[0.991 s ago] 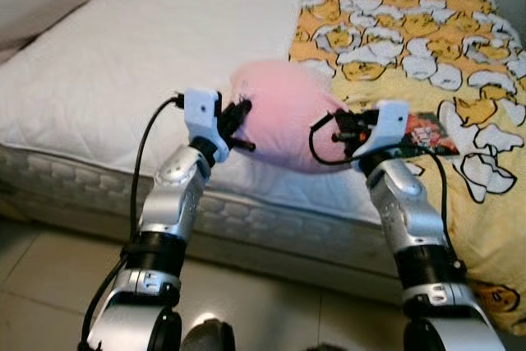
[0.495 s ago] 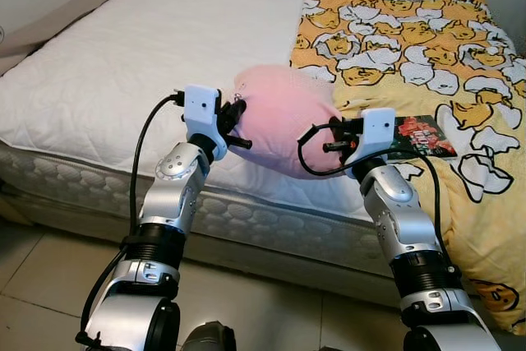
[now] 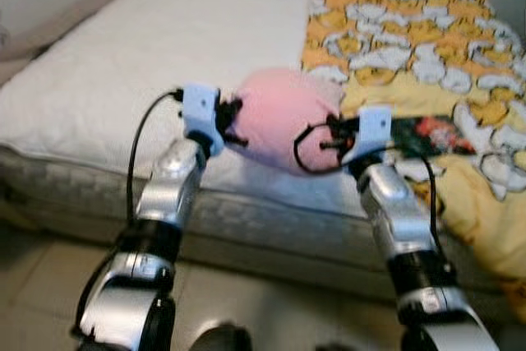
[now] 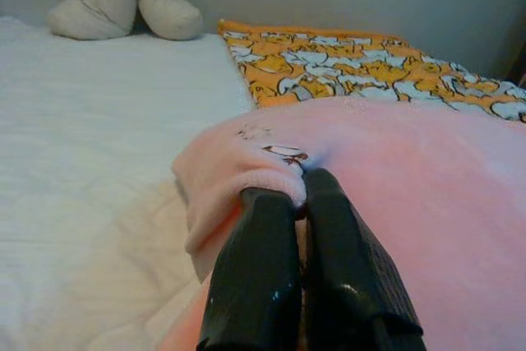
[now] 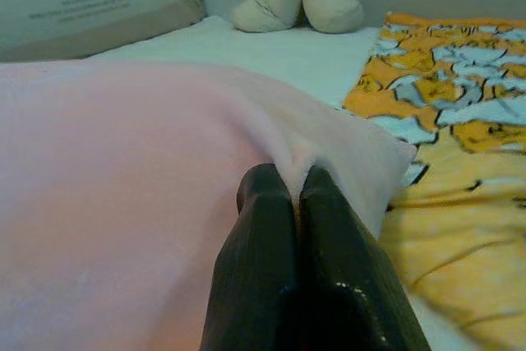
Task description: Clean up the room
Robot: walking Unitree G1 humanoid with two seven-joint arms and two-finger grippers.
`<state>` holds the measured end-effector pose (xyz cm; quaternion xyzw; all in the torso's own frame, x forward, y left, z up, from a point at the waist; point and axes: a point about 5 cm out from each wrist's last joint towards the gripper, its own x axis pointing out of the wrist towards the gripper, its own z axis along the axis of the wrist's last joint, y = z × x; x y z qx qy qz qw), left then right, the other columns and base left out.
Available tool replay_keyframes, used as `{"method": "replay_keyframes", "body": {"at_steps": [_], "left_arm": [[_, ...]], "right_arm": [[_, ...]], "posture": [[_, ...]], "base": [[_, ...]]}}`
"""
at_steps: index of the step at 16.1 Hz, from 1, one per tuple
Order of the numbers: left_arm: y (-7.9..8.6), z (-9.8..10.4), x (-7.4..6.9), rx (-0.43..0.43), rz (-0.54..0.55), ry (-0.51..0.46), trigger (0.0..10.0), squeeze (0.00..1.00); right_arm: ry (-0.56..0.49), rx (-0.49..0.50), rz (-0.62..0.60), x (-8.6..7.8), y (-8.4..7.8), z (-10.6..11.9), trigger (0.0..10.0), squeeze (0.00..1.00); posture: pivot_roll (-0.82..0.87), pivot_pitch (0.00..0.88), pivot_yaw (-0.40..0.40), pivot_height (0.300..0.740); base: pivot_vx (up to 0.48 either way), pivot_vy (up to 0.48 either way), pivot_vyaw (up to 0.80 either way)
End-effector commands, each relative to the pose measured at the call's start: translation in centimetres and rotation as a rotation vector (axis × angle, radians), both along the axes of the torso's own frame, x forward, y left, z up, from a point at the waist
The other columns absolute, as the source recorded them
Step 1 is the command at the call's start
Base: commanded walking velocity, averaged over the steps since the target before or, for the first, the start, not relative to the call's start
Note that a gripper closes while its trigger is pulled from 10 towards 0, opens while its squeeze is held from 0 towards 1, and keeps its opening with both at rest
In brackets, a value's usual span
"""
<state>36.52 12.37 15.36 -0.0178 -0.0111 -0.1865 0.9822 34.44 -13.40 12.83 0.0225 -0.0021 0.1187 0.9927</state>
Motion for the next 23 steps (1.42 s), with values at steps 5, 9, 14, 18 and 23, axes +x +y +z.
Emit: {"method": "replay_keyframes", "body": {"at_steps": [5, 9, 14, 18, 23], "left_arm": [[-0.32, 0.56, 0.18, 0.014, -0.023, -0.034, 10.0, 0.00], [-0.54, 0.69, 0.19, 0.007, -0.018, -0.040, 10.0, 0.00], [-0.66, 0.52, -0.03, -0.006, 0.002, -0.044, 10.0, 0.00], [-0.94, 0.62, -0.16, 0.009, 0.004, -0.063, 10.0, 0.00], [-0.97, 0.44, -0.23, 0.017, 0.009, -0.053, 10.0, 0.00]], "right_arm": [[0.007, -0.011, -0.053, 0.07, -1.36, -0.54, 10.0, 0.00], [0.004, -0.017, -0.049, 0.27, -1.40, -0.44, 10.0, 0.00], [-0.001, -0.015, -0.037, 0.48, -1.09, -0.32, 10.0, 0.00], [-0.001, -0.017, -0.027, 0.70, -0.96, -0.26, 10.0, 0.00], [0.004, -0.015, -0.021, 0.73, -0.80, -0.38, 10.0, 0.00]], "posture": [[-0.01, 0.000, 0.009, 0.740], [-0.01, 0.000, 0.006, 0.740], [0.00, 0.000, 0.000, 0.740], [0.01, 0.000, -0.008, 0.740], [0.02, 0.000, -0.010, 0.740]], "base": [[0.000, 0.480, -0.32], [0.000, 0.480, 0.00], [0.000, 0.480, 0.00], [0.000, 0.480, 0.00], [0.000, 0.480, 0.00]]}}
